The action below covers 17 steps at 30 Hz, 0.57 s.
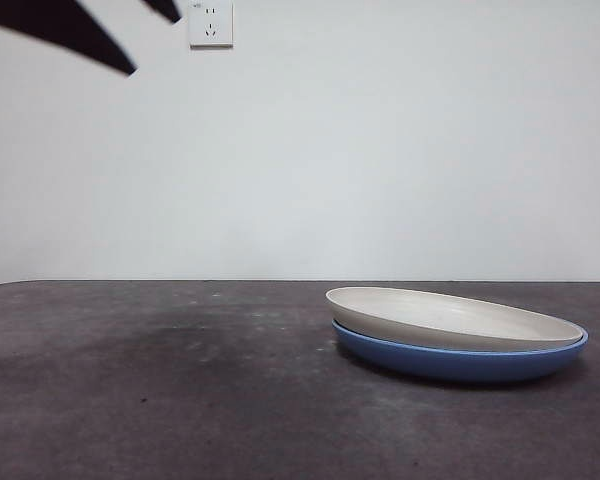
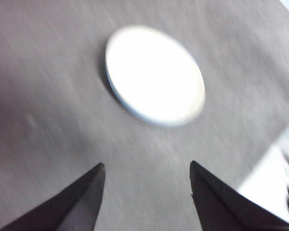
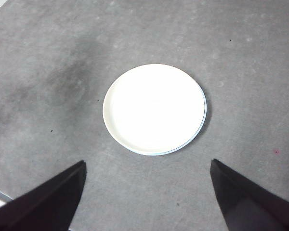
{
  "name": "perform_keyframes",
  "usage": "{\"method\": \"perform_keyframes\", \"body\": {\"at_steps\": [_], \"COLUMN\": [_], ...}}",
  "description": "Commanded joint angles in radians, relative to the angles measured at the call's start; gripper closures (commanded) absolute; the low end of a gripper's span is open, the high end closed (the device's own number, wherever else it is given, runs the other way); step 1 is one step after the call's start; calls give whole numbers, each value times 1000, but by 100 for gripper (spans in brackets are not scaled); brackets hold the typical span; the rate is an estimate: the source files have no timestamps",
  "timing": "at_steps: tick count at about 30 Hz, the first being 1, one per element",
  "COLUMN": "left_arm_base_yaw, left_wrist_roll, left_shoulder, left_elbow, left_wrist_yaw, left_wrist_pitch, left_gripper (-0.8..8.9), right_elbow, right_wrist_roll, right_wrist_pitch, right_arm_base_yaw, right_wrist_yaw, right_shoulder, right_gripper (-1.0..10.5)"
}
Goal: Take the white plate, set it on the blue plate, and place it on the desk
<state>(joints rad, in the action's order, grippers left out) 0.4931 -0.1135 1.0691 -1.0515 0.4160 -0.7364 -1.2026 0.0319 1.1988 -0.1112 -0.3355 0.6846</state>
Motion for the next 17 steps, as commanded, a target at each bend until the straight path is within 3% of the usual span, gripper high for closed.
{"method": "perform_keyframes", "body": {"at_steps": [1, 5, 17], "left_arm_base_yaw": [6, 6, 6], "left_wrist_roll": [21, 35, 34], "left_shoulder": [-33, -71, -79], "left_elbow": [56, 97, 97], "left_wrist_yaw": [63, 143, 145], "left_wrist_pitch": [11, 1, 0], "left_gripper": [532, 534, 534], "right_elbow": [-8, -7, -7], "right_wrist_roll": [9, 9, 16], "right_wrist_pitch": [-6, 7, 20], "right_arm_base_yaw": [-4, -4, -4], "right_wrist_yaw": [3, 3, 3], "right_shoulder": [8, 8, 14], "right_gripper": [534, 534, 534]}}
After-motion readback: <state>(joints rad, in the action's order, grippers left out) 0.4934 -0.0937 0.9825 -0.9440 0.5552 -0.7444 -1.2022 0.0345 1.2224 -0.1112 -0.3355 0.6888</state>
